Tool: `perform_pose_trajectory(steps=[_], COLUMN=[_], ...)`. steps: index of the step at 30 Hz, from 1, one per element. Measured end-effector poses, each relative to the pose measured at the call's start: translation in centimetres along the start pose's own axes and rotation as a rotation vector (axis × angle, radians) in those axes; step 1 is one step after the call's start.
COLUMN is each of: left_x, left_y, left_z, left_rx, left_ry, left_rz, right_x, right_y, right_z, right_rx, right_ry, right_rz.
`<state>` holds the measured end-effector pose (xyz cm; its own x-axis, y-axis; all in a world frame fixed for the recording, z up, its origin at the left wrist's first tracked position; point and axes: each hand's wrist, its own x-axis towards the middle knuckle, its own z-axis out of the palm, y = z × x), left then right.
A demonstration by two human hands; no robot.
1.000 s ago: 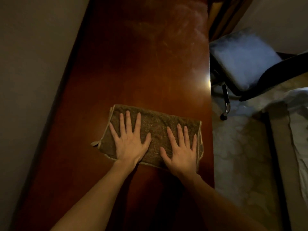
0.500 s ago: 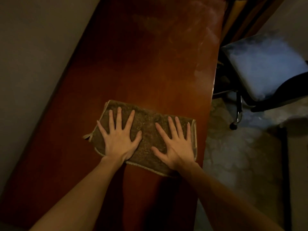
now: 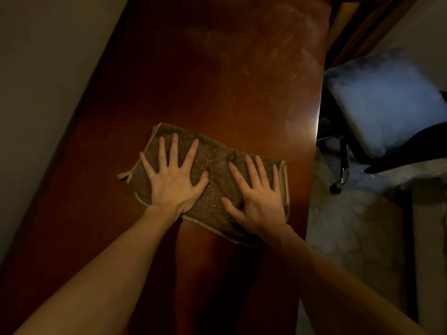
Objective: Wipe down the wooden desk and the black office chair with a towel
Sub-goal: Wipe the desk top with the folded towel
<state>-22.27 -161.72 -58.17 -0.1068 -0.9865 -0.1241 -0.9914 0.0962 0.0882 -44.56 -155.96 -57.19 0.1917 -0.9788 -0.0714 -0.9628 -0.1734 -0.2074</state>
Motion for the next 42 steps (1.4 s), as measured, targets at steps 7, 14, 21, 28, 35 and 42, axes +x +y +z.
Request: perform_pose_trajectory(steps=[7, 14, 21, 28, 35, 42], left_x=[5.2, 10.4, 15.2, 19.9, 23.8, 26.6], left_y=[1.0, 2.3, 3.9, 5.4, 5.9, 6.4], left_z=[-0.5, -1.1, -1.7, -2.3, -2.2, -2.6], left_rx=[0.009, -0.020, -0.029, -0.033, -0.032, -0.049], left_ry=[0.023, 0.023, 0.017, 0.016, 0.054, 0.064], left_rz=[-0.020, -0.093, -0.144, -0.177, -0.199, -0.201], right_x=[4.4, 9.9, 14.8, 19.7, 23.5, 26.7], right_y=[1.6, 3.4, 5.0, 6.8, 8.1, 9.5], right_z=[-0.1, -0.6, -0.9, -1.5, -2.0, -2.5], right_rx=[0.003, -0.016, -0.018, -0.023, -0.035, -0.039], right_ry=[0.070, 0.048, 0.064, 0.070, 0.057, 0.049], right_rz=[0.020, 0.014, 0.028, 0.026, 0.037, 0.038])
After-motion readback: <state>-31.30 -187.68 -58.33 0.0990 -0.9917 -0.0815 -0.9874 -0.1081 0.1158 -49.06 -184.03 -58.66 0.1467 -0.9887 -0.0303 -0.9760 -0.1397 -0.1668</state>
